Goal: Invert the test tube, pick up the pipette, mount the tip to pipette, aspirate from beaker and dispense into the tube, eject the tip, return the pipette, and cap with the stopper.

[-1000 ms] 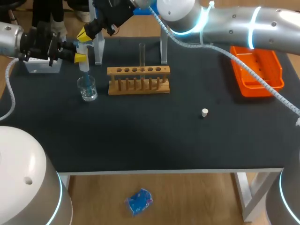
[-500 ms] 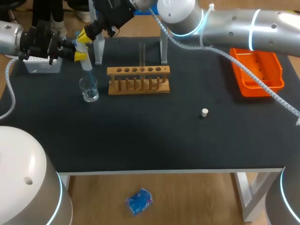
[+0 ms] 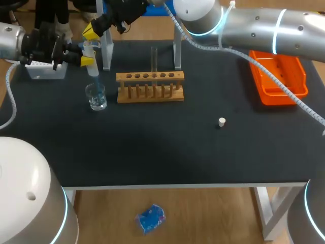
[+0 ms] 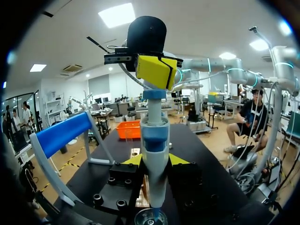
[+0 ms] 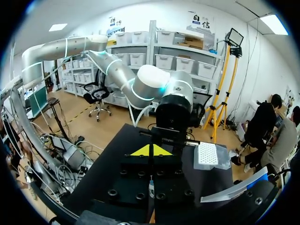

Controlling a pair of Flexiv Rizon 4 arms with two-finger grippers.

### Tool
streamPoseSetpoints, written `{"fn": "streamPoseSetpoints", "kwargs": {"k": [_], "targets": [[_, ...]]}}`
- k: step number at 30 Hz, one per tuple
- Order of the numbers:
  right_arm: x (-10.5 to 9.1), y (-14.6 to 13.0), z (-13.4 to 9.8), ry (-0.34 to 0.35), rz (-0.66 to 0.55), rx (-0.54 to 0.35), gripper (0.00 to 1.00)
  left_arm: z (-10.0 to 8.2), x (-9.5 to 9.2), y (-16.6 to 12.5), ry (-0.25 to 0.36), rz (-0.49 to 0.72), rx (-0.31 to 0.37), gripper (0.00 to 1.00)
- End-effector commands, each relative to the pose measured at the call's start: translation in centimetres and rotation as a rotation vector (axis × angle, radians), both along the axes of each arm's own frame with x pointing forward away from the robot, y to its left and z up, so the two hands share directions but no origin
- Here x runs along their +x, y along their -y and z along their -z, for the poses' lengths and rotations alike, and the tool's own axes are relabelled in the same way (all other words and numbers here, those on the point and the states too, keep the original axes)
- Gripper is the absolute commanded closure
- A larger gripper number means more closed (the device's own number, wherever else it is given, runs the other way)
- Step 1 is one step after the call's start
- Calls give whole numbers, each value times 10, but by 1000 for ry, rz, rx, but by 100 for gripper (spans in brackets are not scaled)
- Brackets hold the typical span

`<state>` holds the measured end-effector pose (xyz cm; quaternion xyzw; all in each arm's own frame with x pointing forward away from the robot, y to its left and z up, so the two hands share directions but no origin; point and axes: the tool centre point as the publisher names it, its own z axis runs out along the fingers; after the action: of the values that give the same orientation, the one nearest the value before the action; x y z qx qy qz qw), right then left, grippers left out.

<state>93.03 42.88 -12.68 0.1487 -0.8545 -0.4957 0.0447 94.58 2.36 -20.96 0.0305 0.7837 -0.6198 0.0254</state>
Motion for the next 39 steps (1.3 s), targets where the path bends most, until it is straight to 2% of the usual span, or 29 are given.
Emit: {"fn": "streamPoseSetpoints", "kwargs": {"k": [1, 17, 18, 19, 27, 39], "targets": [[-3, 7, -8, 12, 6, 7, 100, -1, -1, 0, 0, -1, 3, 100], [3, 23, -26, 58, 26, 18, 100, -1, -1, 0, 0, -1, 3, 100], [3, 24, -26, 62, 31, 16, 68, -1, -1, 0, 0, -1, 3, 100], [4, 26, -27, 62, 34, 17, 0, -1, -1, 0, 0, -1, 3, 100], [9, 51, -30, 73, 72, 38, 0, -1, -1, 0, 0, -1, 3, 100], [10, 105, -16, 102, 89, 36, 0, -1, -1, 0, 0, -1, 3, 100]]}}
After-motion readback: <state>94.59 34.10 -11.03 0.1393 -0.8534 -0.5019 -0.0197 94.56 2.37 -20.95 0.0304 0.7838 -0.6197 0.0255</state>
